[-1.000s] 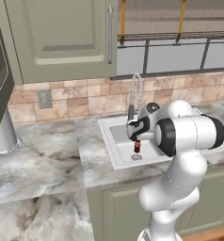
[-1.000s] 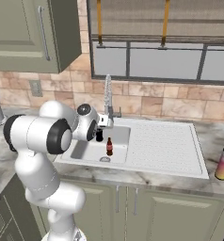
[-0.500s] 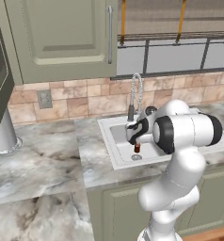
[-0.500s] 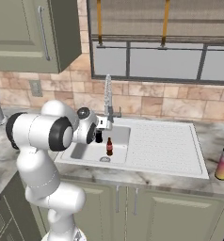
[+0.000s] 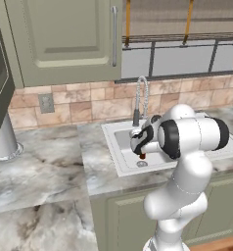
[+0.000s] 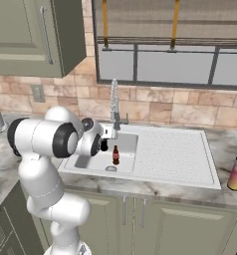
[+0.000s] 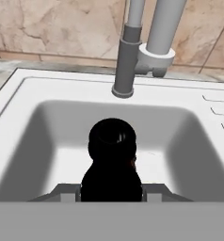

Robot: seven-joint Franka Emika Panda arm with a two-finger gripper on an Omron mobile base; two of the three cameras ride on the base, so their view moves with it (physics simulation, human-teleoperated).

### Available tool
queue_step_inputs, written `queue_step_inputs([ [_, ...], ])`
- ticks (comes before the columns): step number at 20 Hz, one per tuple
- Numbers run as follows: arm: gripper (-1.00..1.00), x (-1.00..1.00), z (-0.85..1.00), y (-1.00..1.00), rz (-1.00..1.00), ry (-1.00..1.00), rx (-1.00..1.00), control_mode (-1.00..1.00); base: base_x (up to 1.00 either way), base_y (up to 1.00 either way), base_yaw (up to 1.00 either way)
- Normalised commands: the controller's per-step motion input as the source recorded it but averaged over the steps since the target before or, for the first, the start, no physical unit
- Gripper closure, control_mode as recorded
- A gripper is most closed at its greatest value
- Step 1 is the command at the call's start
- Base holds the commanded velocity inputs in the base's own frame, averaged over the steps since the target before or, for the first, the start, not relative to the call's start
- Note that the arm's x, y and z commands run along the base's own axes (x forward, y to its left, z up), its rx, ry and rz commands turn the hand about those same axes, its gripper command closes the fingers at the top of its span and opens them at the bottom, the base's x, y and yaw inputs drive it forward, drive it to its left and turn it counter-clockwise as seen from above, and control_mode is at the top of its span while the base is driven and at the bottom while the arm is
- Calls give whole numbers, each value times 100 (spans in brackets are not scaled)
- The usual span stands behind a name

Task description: Place the large bottle from the dining counter next to the other large bottle outside the sink, and place the small bottle from the dining counter next to the other small bottle inside the sink.

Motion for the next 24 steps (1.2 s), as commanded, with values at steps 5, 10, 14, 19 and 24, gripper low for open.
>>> queue_step_inputs([
  [5, 100, 0, 0, 0, 0, -5, 0, -100, 0, 0, 0],
  [10, 100, 0, 0, 3, 0, -3, 0, -100, 0, 0, 0],
  [14, 100, -1, 0, 12, 0, 0, 2, -100, 0, 0, 0],
  [19, 100, -7, 0, 13, 0, 0, 2, -100, 0, 0, 0],
  [24, 100, -13, -4, 11, 0, 0, 0, -100, 0, 0, 0],
])
